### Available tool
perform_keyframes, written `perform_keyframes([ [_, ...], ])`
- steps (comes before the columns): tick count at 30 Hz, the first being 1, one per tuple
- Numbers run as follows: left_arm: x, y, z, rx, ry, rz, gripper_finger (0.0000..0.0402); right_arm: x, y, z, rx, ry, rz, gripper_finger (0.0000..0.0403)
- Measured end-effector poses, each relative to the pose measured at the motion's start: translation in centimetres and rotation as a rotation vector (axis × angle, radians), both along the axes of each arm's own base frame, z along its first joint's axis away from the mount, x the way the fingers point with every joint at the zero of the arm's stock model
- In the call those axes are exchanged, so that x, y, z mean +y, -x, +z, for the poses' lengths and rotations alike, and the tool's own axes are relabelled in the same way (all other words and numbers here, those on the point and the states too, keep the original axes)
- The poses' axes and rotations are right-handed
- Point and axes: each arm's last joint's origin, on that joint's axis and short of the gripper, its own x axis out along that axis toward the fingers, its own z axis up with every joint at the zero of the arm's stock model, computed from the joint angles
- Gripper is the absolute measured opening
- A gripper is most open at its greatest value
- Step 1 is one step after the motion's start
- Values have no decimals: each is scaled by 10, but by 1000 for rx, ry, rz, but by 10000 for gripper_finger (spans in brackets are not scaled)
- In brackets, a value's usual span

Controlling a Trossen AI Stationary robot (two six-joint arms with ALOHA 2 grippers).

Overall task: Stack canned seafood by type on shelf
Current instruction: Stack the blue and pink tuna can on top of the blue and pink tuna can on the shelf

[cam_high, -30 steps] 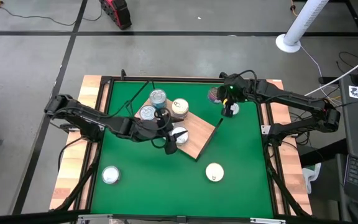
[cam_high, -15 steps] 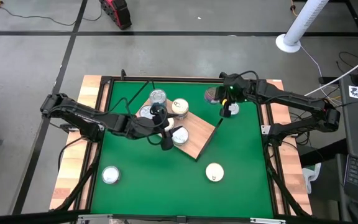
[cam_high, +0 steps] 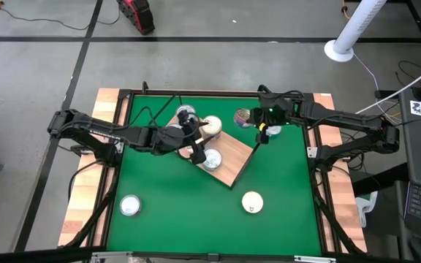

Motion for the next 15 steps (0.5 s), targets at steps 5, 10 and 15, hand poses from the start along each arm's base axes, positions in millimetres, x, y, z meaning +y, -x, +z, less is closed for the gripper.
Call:
perform_keyframes([
  [5,8,0,0,19,-30,14,227,4,-4,3,-42,12,19,0],
  [10,13,0,0,31,-47,24,227,6,-7,5,-72,20,30,0],
  [15,17,0,0,40,-59,33,227,6,-8,7,-93,26,29,0],
])
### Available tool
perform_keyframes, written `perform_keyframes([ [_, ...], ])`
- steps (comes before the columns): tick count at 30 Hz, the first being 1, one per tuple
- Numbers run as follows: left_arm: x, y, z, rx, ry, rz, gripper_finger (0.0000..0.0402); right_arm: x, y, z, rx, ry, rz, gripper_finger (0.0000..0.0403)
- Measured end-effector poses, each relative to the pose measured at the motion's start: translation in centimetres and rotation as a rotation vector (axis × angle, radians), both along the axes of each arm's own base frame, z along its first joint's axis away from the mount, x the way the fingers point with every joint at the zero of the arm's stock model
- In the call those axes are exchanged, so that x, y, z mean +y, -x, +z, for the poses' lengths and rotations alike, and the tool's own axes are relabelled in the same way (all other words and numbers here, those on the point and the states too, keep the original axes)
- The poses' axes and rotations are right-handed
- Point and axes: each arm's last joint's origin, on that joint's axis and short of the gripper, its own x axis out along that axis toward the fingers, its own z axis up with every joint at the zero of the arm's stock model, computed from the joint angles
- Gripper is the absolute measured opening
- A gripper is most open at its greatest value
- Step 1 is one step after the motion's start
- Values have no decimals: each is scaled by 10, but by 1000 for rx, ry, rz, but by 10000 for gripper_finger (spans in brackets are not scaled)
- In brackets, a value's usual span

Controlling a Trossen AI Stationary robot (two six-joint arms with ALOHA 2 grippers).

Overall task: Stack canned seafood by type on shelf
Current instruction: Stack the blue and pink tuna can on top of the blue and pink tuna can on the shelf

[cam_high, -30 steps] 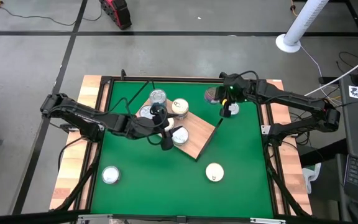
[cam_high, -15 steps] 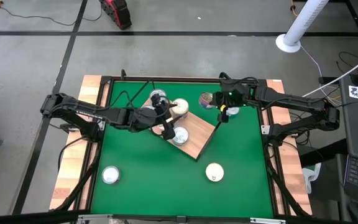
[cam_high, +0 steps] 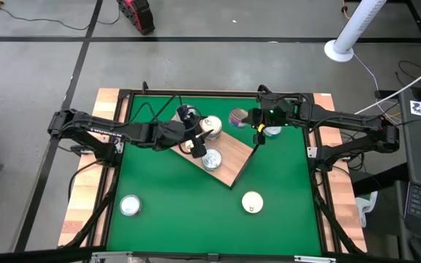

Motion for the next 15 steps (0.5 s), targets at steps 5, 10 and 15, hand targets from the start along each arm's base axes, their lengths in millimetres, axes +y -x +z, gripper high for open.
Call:
perform_keyframes([
  [5,5,0,0,24,-32,2,227,0,0,0,0,0,0,0],
  [10,13,-1,0,32,-20,-38,227,0,0,0,0,0,0,0],
  [15,19,-5,-2,70,-73,-150,227,0,0,1,-6,2,0,0],
])
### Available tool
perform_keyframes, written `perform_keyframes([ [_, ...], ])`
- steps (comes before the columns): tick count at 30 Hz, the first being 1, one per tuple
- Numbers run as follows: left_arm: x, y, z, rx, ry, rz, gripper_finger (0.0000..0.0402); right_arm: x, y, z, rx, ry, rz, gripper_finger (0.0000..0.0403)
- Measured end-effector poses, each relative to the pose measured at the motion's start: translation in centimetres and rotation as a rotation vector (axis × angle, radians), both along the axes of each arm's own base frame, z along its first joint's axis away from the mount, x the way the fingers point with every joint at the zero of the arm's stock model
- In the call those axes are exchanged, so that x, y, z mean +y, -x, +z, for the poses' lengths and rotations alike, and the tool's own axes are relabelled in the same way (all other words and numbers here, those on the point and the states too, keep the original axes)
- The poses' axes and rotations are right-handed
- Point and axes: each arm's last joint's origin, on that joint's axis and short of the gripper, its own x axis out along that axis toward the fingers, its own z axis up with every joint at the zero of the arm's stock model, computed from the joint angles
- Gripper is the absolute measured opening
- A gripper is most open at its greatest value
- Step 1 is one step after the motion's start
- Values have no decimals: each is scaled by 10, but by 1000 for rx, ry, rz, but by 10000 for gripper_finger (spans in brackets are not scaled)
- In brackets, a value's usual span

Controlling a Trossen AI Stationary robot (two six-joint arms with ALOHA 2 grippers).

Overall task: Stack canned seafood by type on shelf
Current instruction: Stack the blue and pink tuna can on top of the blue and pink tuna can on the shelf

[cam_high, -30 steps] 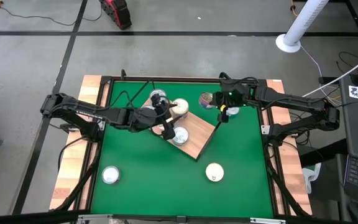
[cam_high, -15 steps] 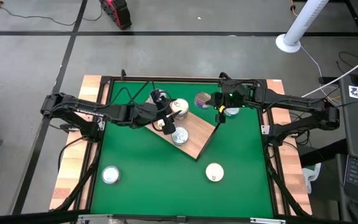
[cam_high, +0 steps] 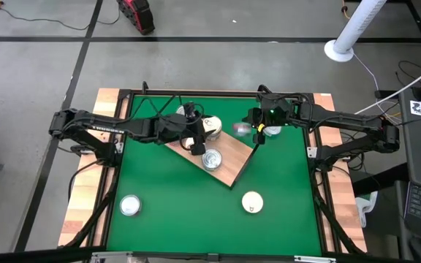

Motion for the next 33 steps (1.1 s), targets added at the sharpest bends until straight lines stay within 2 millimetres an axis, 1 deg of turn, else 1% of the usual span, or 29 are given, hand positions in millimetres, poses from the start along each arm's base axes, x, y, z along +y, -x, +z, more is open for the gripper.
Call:
perform_keyframes([
  [5,2,-12,-13,38,-56,-22,227,0,1,-1,10,-8,6,0],
  [12,-3,-28,-34,92,-92,-56,227,1,2,-2,27,-12,5,0],
  [19,-4,-30,-36,69,-60,-46,227,-1,3,-3,54,14,-36,1],
  [23,-4,-30,-36,55,-31,-35,227,-2,3,-2,41,38,-97,13],
  [25,-4,-30,-36,54,-28,-34,227,-3,3,-1,23,24,-142,27],
  [27,-4,-30,-36,54,-28,-34,227,-4,3,-1,13,16,-176,50],
  [33,-4,-30,-36,53,-25,-32,227,-7,4,-1,0,29,-296,147],
])
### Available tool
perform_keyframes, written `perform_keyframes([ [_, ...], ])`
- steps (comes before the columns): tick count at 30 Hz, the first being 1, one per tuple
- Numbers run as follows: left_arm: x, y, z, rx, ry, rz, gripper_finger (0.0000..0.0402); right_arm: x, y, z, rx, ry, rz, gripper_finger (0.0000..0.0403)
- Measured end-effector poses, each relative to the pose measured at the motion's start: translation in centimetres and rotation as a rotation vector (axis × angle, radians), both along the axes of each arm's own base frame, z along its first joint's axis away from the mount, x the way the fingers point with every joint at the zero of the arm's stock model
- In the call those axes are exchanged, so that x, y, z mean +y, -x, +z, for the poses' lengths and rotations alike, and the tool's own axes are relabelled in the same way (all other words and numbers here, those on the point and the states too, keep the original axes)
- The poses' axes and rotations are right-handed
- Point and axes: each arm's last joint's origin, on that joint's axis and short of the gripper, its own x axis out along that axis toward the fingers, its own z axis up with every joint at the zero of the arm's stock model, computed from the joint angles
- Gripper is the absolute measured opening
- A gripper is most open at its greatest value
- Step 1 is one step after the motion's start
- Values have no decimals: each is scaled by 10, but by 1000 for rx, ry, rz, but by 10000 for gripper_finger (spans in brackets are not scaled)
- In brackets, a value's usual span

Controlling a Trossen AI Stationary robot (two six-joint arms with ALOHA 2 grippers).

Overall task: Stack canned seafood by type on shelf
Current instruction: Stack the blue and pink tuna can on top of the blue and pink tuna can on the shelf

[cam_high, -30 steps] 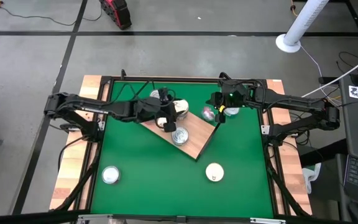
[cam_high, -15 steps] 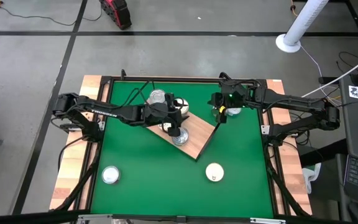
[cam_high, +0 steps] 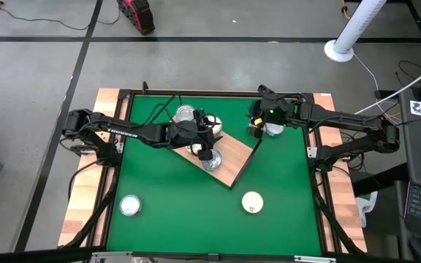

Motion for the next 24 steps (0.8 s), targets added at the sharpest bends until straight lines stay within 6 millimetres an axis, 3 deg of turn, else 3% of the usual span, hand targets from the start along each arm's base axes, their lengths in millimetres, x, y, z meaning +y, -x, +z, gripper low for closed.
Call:
perform_keyframes([
  [7,0,0,0,-20,41,18,227,-27,16,-6,66,-67,-97,217],
  [18,0,0,-1,-21,55,24,227,-91,56,-18,-52,-452,-62,211],
  [24,0,0,-1,-21,54,24,227,-116,56,-43,-61,-615,-56,211],
])
